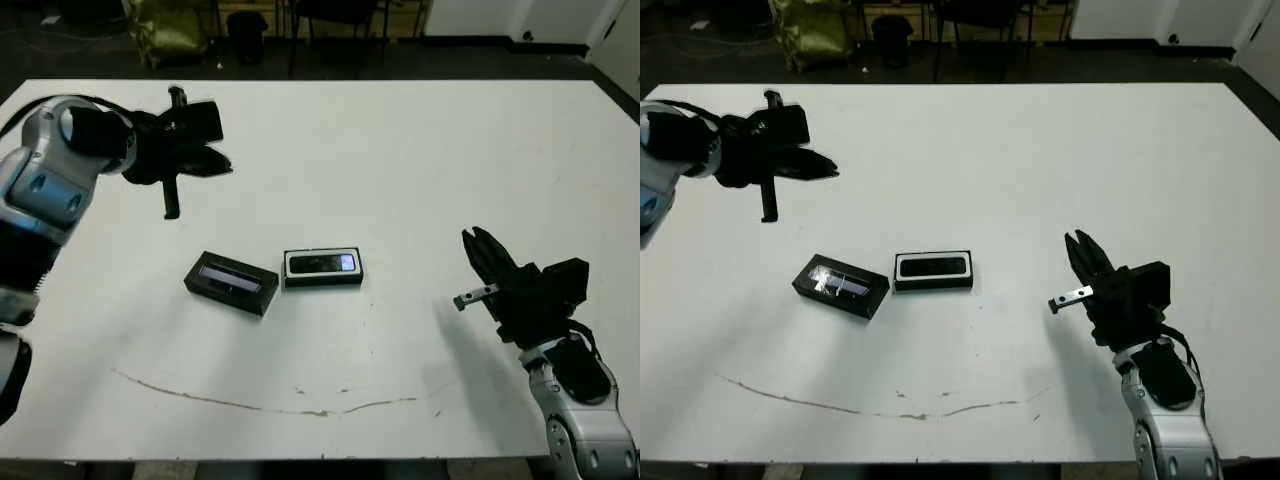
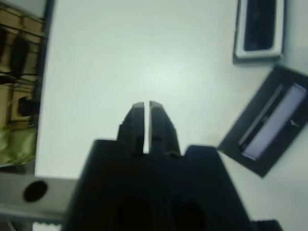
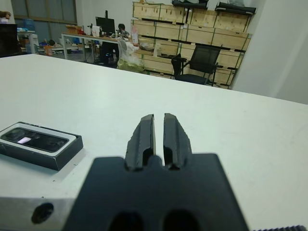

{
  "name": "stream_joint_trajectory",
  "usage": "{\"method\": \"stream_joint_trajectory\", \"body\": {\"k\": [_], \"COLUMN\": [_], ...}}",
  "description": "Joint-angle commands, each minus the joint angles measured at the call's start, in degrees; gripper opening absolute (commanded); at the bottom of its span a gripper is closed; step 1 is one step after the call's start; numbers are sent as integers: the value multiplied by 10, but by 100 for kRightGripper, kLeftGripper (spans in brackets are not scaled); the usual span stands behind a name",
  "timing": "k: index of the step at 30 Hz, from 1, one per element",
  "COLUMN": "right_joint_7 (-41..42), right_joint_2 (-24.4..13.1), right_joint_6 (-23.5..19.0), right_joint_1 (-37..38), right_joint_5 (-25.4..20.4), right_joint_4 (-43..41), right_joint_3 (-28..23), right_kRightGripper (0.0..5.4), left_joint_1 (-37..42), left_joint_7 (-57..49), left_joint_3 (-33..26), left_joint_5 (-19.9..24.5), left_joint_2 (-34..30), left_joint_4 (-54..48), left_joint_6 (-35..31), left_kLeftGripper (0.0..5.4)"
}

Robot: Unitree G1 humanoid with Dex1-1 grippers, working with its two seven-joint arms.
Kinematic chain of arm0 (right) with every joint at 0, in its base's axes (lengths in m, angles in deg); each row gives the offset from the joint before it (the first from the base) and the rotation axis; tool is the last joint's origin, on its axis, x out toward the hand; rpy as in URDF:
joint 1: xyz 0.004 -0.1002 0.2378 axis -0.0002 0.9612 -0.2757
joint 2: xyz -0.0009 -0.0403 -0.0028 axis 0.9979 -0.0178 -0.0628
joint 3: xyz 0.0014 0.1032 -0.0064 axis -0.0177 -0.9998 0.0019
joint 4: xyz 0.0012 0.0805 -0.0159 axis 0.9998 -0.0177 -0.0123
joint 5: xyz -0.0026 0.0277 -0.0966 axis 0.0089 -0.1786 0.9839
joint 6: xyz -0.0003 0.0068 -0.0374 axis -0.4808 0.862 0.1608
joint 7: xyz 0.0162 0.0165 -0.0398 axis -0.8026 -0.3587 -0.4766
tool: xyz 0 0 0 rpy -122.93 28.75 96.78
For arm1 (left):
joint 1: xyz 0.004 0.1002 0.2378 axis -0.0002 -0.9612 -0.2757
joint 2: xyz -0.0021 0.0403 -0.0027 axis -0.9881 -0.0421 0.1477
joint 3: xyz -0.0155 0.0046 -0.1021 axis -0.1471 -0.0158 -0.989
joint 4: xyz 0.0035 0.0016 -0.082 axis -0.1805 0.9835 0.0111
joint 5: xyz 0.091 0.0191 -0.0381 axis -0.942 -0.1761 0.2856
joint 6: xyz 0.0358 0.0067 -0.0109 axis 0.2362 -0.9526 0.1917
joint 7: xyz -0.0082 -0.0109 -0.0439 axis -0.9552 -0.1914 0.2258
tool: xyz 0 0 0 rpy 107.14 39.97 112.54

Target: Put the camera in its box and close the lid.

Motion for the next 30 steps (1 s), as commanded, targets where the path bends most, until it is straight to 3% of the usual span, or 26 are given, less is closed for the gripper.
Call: {"method": "stream_joint_trajectory", "body": {"k": [1,5,11,17,21,26,30], "right_joint_7": [-4,-3,8,8,8,9,8], "right_joint_2": [-5,-4,-7,-5,-3,-1,-1], "right_joint_6": [-12,-13,7,-1,6,9,13], "right_joint_1": [10,9,5,6,7,8,9], "right_joint_5": [0,-2,-3,-9,-9,-13,-12], "right_joint_4": [0,6,26,31,34,41,45], "right_joint_3": [-4,-5,-6,-7,-7,-7,-6], "right_kRightGripper": [1,0,0,0,0,0,0], "left_joint_1": [3,2,11,40,55,72,86], "left_joint_7": [43,115,238,244,244,244,244], "left_joint_3": [-1,-4,11,124,175,214,236], "left_joint_5": [3,15,59,178,226,214,190], "left_joint_2": [6,-1,-14,-49,-53,-48,-33], "left_joint_4": [38,48,50,61,102,152,192], "left_joint_6": [27,56,54,45,65,120,156], "left_kLeftGripper": [0,38,180,322,421,538,538]}}
